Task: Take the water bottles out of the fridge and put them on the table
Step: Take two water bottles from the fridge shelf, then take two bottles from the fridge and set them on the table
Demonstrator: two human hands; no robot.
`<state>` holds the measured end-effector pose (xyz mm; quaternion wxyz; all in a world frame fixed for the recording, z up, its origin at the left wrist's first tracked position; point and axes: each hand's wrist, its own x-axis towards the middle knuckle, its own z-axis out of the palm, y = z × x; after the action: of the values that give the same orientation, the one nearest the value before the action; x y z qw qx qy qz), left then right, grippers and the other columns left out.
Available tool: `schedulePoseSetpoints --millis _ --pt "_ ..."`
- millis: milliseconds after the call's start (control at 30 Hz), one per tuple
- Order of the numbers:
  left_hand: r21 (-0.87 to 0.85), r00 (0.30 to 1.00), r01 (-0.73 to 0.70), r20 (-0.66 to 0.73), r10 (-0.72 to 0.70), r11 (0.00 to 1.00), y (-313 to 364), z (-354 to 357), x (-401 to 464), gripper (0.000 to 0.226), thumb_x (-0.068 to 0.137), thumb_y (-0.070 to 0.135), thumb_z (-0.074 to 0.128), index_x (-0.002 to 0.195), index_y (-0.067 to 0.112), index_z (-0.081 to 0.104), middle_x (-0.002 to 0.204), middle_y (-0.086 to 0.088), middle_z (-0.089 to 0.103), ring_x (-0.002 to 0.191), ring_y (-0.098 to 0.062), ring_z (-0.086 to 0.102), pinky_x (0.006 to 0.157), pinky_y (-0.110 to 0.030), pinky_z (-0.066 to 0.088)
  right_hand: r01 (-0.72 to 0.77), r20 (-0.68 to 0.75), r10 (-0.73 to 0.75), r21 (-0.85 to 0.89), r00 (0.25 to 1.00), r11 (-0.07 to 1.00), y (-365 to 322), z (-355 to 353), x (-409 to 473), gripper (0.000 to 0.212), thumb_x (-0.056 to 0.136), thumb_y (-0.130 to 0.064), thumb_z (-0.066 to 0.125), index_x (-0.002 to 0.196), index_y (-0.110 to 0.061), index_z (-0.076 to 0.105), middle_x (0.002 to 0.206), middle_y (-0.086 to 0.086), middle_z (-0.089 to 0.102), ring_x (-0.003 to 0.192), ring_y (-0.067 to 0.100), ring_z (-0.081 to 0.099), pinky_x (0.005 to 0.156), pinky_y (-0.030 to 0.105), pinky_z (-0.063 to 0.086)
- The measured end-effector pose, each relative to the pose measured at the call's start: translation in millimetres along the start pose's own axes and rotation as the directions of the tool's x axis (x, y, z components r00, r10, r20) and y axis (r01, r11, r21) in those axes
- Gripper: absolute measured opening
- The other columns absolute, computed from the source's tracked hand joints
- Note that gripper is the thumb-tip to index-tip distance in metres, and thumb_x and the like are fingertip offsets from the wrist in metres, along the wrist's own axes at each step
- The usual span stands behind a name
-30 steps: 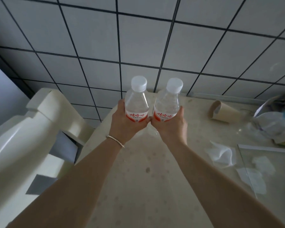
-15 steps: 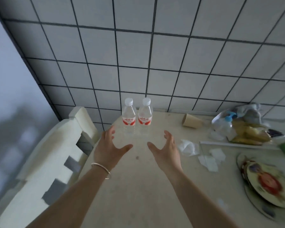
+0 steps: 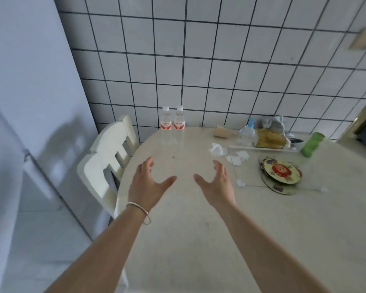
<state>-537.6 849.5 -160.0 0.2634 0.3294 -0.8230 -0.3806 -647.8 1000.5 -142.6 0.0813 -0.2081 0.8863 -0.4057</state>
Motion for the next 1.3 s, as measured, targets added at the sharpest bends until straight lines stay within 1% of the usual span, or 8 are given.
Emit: schedulePoseSetpoints --millis 233,367,500,634,767,1000,1134,1301 --pt "0.004 0.996 -0.042 0.074 0.042 0.999 10 -36 -88 0.087 0.07 0.052 0.075 0.14 0.02 0.035 0.134 -0.002 0.048 0.122 -0.022 0.049 0.099 -0.038 0.043 -0.034 -0.055 0.032 -0.041 0.998 0.999 -1 -19 -118 0.078 0.082 -0.049 0.059 0.145 -0.019 0.022 0.15 -0.001 0.031 0.137 0.019 0.031 0.108 0.035 0.031" --pt "-0.03 0.981 -0.103 0.16 0.107 0.994 4 -49 -153 0.087 0.07 0.05 0.074 0.14 0.017 0.035 0.135 -0.006 0.047 0.123 -0.024 0.049 0.1 -0.041 0.043 -0.122 -0.109 0.117 -0.041 0.987 0.992 4 -22 -204 0.078 0.082 -0.051 0.058 0.144 -0.023 0.021 0.15 -0.004 0.029 0.137 0.017 0.032 0.107 0.035 0.033" --pt "-0.1 0.96 -0.124 0.24 0.145 0.987 -3 -71 -213 0.084 0.072 0.046 0.075 0.14 0.016 0.036 0.135 -0.007 0.048 0.121 -0.023 0.052 0.098 -0.038 0.042 -0.181 -0.185 0.173 -0.025 0.967 0.983 -1 -28 -293 0.076 0.082 -0.05 0.058 0.144 -0.025 0.021 0.15 -0.006 0.029 0.136 0.016 0.032 0.105 0.034 0.033" --pt "-0.128 0.958 -0.15 0.225 0.176 0.98 -7 -106 -270 0.081 0.071 0.043 0.076 0.137 0.016 0.039 0.13 -0.006 0.053 0.116 -0.025 0.054 0.098 -0.042 0.044 -0.188 -0.197 0.168 -0.084 0.966 0.979 -13 -36 -364 0.076 0.082 -0.048 0.058 0.144 -0.023 0.022 0.149 -0.004 0.031 0.135 0.017 0.032 0.106 0.033 0.031" --pt "-0.137 0.959 -0.188 0.186 0.212 0.972 -9 -151 -313 0.079 0.073 0.043 0.075 0.137 0.015 0.039 0.126 -0.005 0.058 0.117 -0.024 0.054 0.096 -0.037 0.043 -0.139 -0.237 0.114 -0.089 0.965 0.986 -34 -37 -411 0.072 0.084 -0.045 0.057 0.143 -0.021 0.025 0.148 -0.002 0.033 0.134 0.018 0.034 0.103 0.032 0.031" --pt "-0.116 0.982 -0.16 0.083 0.17 0.98 -35 -231 -383 0.076 0.074 0.046 0.073 0.137 0.021 0.039 0.124 0.001 0.059 0.115 -0.018 0.055 0.091 -0.031 0.043 -0.021 -0.08 0.013 -0.093 0.997 0.995 -70 9 -481 0.071 0.084 -0.047 0.058 0.142 -0.023 0.025 0.147 -0.003 0.033 0.133 0.018 0.034 0.103 0.034 0.033" --pt "-0.121 0.996 -0.086 0.019 0.089 0.989 -68 -284 -409 0.072 0.074 0.041 0.075 0.134 0.021 0.043 0.121 0.002 0.06 0.113 -0.016 0.055 0.089 -0.026 0.04 0.061 0.035 -0.058 -0.065 0.998 0.996 -102 54 -518 0.07 0.084 -0.043 0.058 0.142 -0.022 0.026 0.147 -0.004 0.034 0.135 0.017 0.032 0.105 0.033 0.032" --pt "-0.055 0.989 -0.085 -0.123 0.078 0.995 -120 -371 -406 0.072 0.072 0.038 0.078 0.133 0.016 0.046 0.123 -0.005 0.056 0.109 -0.022 0.057 0.091 -0.033 0.045 0.219 0.134 -0.21 -0.051 0.968 0.974 -174 117 -544 0.067 0.085 -0.043 0.057 0.142 -0.023 0.028 0.145 -0.004 0.037 0.135 0.017 0.031 0.106 0.035 0.032"
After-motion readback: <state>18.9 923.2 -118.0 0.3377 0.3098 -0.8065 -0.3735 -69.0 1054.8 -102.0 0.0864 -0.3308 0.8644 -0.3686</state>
